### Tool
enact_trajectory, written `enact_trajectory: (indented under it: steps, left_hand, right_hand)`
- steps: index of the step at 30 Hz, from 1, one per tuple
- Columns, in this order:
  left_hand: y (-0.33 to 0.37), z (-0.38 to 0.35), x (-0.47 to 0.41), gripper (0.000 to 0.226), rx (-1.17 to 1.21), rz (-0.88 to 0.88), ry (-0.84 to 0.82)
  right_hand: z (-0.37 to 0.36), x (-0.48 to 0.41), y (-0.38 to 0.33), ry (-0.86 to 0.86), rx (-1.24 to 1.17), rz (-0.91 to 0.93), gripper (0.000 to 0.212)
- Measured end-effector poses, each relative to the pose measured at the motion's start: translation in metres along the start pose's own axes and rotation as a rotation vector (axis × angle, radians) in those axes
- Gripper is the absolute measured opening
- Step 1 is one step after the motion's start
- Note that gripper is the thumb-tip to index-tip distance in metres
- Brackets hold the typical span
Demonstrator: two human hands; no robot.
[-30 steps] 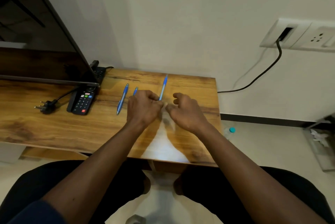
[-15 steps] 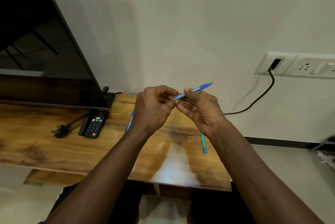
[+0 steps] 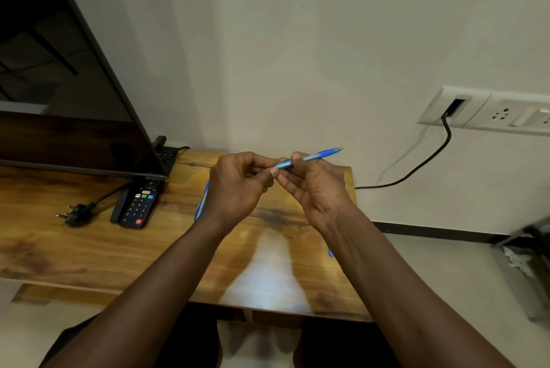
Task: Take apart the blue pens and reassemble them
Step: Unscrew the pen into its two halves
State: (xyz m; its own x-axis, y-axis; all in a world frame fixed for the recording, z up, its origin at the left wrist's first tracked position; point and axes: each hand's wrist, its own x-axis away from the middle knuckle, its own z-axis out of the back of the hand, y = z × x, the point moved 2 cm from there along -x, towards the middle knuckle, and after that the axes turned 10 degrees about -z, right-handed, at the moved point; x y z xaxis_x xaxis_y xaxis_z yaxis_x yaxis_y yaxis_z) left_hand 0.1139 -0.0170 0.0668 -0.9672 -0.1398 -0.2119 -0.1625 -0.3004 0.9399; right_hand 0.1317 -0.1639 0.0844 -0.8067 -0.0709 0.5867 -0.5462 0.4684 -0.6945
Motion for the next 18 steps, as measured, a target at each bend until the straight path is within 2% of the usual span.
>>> enact_trajectory:
  steps: [4, 9, 14, 18]
  left_hand:
    - [0.000, 0.006, 0.000, 0.010, 0.211, 0.123, 0.032]
    - [0.003, 0.011, 0.006, 0.011, 0.363, 0.206, 0.051]
    - [-0.002, 0.006, 0.011, 0.005, 0.362, 0.250, 0.074]
    - [-0.005, 0.003, 0.010, 0.008, 0.350, 0.257, 0.101]
  right_hand:
    - [-0.008, 0.003, 0.000, -0.001, -0.015, -0.014, 0.007]
    - [-0.010, 0.009, 0.003, -0.021, -0.041, -0.027, 0.005]
    - [-0.006, 0.009, 0.013, 0.002, -0.059, -0.041, 0.004]
    - [-0.007, 0.006, 0.017, 0.002, -0.091, -0.049, 0.006]
